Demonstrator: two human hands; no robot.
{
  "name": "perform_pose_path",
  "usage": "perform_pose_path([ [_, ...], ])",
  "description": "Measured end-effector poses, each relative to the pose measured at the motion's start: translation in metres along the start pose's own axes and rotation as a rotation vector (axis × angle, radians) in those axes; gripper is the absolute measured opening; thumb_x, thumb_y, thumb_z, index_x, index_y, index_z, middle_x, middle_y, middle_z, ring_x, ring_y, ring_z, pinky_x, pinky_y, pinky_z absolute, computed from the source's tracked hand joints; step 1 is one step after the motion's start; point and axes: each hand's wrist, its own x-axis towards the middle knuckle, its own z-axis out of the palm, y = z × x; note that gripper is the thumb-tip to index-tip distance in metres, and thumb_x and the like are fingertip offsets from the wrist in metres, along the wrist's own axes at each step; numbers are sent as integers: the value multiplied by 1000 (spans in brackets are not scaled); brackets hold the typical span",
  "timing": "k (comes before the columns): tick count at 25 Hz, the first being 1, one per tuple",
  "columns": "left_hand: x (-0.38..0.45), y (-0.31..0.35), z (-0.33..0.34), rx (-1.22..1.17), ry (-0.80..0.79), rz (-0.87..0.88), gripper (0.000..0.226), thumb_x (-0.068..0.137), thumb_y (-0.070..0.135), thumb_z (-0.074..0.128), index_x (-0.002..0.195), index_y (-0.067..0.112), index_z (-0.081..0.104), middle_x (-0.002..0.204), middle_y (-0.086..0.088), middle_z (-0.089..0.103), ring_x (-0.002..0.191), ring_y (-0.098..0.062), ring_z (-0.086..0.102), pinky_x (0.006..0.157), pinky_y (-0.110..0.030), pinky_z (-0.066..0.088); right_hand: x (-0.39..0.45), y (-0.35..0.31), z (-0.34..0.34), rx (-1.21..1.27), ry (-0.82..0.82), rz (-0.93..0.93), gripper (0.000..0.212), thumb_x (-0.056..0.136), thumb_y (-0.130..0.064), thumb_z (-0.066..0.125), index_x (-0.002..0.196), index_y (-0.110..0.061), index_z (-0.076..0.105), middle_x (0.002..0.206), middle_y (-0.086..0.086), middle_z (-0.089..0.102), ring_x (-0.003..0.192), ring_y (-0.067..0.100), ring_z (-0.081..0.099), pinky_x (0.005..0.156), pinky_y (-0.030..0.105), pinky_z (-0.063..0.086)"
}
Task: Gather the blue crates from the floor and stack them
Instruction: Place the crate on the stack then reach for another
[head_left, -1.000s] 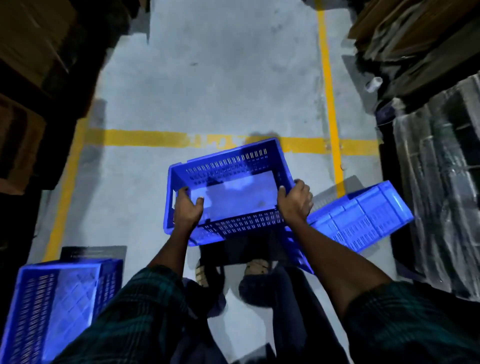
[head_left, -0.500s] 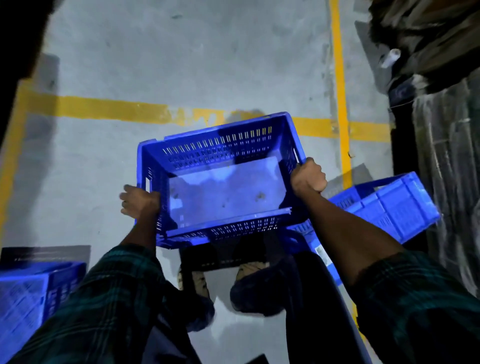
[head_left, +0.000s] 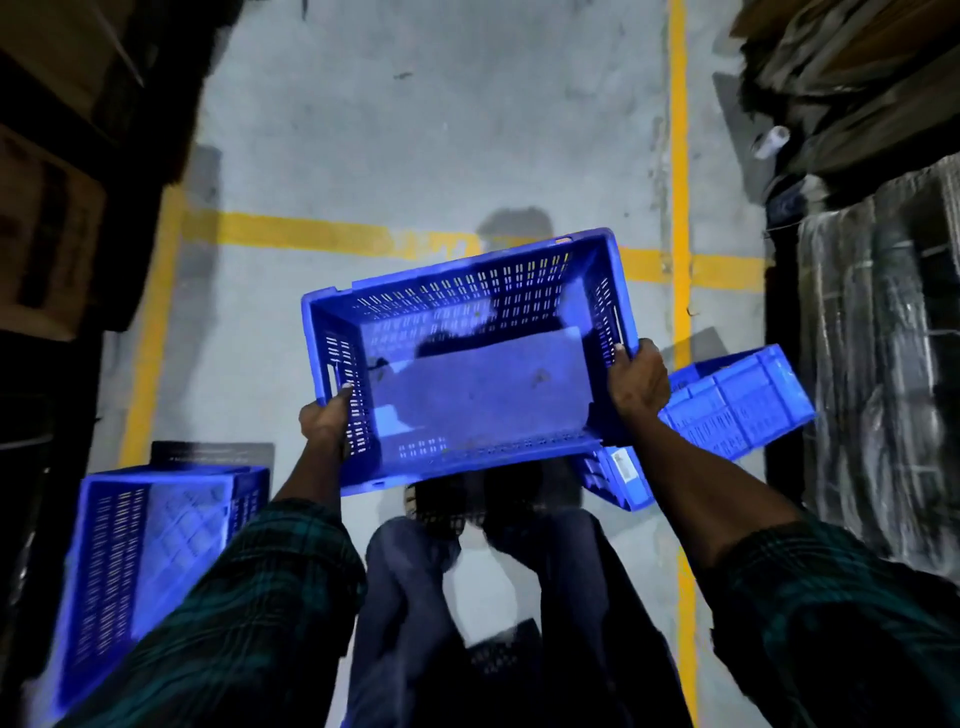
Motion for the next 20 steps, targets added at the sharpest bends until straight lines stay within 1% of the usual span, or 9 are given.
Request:
perform_pose_path([
  [2, -34, 5, -38, -56, 10, -7, 29, 70, 28, 84, 79, 9, 64, 79, -11, 67, 73, -24, 64, 76, -46, 59, -30, -11, -37, 39, -9, -30, 31, 96, -35, 50, 112, -8, 56, 117, 19, 63, 108, 40, 59, 81, 41, 46],
  [4, -65, 12, -75, -74, 28, 13, 30, 69, 29, 82, 80, 9, 62, 80, -12, 65, 74, -23, 61, 77, -49, 58, -56, -16, -65, 67, -23, -54, 30, 95, -34, 51, 108, -8, 57, 113, 19, 63, 106, 40, 58, 80, 42, 46],
  [6, -86, 20, -97, -126, 57, 41, 30, 69, 29, 81, 77, 12, 58, 81, -12, 63, 75, -23, 59, 73, -45, 57, -73, -21, -81, 94, -40, -62, 28, 94, -34, 52, 103, -7, 57, 107, 22, 65, 101, 42, 59, 77, 42, 46],
  [8, -105, 26, -119, -166, 91, 72, 24, 76, 24, 78, 83, 10, 61, 85, -13, 64, 78, -24, 61, 75, -45, 57, -89, -31, -94, 126, -62, -84, 29, 95, -34, 52, 105, -8, 58, 105, 25, 66, 100, 43, 61, 77, 41, 46],
  [11, -134, 20, -149, -194, 202, 56, 40, 76, 34, 77, 96, 2, 66, 96, -18, 72, 84, -28, 68, 80, -49, 58, -105, -44, -101, 119, -139, -144, 36, 96, -38, 49, 115, -9, 58, 111, 26, 66, 105, 43, 61, 84, 42, 47],
  [15, -170, -8, -188, -314, 384, -3, 49, 80, 34, 76, 110, -3, 62, 103, -16, 66, 95, -29, 65, 84, -45, 54, -126, -52, -97, 79, -312, -272, 48, 95, -43, 43, 120, -4, 54, 117, 29, 62, 108, 45, 59, 87, 45, 46],
  [16, -180, -21, -202, -368, 424, -21, 47, 80, 33, 77, 109, -1, 62, 103, -15, 64, 96, -31, 65, 84, -44, 55, -132, -54, -94, 60, -363, -320, 52, 93, -46, 41, 118, -2, 54, 117, 30, 62, 108, 46, 59, 87, 46, 46],
  [18, -201, -54, -227, -489, 486, -105, 33, 82, 31, 76, 93, 5, 60, 95, -13, 58, 85, -26, 59, 73, -37, 50, -144, -70, -85, 19, -448, -428, 56, 89, -48, 39, 114, 0, 54, 116, 31, 61, 108, 46, 59, 87, 47, 46],
  [20, -218, -99, -255, -615, 558, -226, 33, 82, 33, 75, 91, 7, 57, 91, -10, 55, 79, -22, 52, 67, -35, 42, -167, -91, -72, -59, -530, -540, 50, 93, -45, 41, 112, 0, 54, 114, 31, 62, 106, 46, 60, 86, 46, 46],
])
